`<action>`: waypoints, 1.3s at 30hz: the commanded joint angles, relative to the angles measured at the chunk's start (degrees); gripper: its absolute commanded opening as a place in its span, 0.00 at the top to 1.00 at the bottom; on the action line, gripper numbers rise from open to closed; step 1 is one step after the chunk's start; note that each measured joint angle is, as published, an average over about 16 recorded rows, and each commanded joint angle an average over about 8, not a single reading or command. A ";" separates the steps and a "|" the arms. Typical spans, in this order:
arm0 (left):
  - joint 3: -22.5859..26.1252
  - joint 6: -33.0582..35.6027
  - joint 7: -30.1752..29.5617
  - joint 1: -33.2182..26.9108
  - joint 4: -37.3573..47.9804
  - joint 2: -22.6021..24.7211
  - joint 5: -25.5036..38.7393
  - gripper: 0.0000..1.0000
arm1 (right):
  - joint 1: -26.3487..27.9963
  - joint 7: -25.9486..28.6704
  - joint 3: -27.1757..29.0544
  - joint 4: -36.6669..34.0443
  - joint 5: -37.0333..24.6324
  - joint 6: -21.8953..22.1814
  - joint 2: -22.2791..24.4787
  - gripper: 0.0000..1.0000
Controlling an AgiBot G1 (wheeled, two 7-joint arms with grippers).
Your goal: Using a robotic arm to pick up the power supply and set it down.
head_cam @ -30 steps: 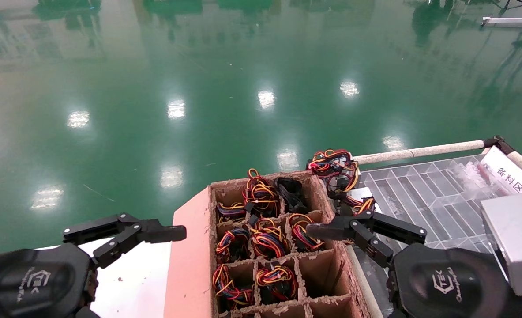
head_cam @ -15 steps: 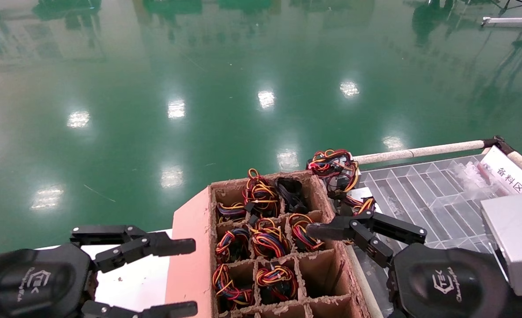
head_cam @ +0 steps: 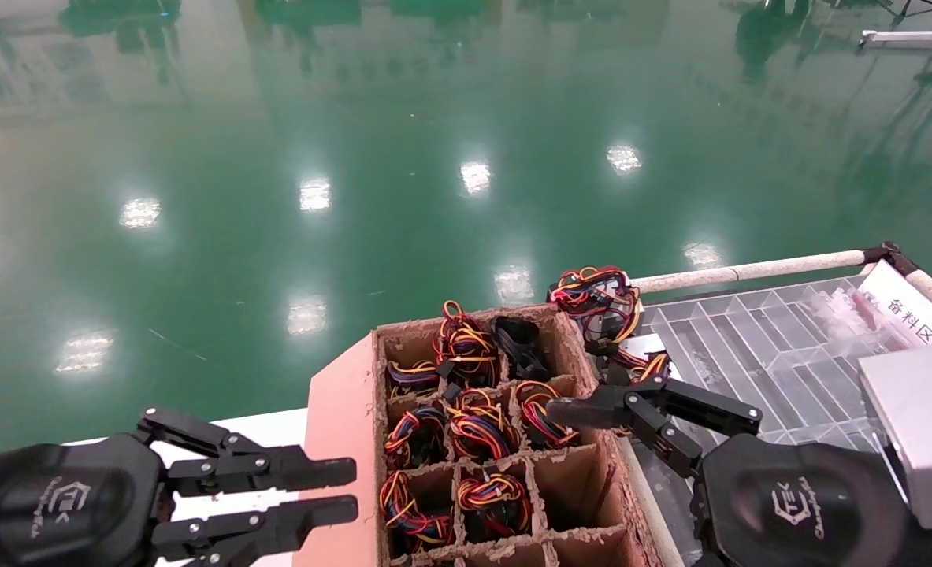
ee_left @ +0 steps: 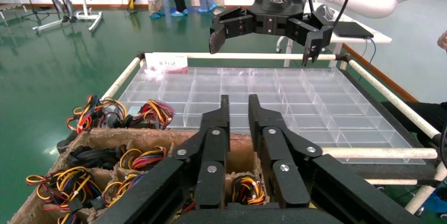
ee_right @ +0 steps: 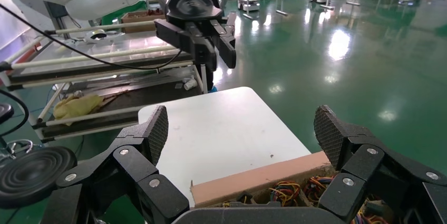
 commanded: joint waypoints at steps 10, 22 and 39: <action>0.03 0.01 0.02 -0.02 0.02 0.00 -0.01 1.00 | 6.02 -2.70 -4.13 -6.94 -11.54 5.41 -5.02 0.00; 0.05 0.00 0.03 -0.03 0.03 -0.01 -0.03 1.00 | 14.75 -5.75 -11.76 -16.10 -28.19 11.69 -14.48 0.59; 0.09 -0.02 0.05 -0.03 0.03 -0.03 -0.05 0.05 | 15.06 -4.22 -14.61 -20.83 -35.20 16.61 -16.05 1.00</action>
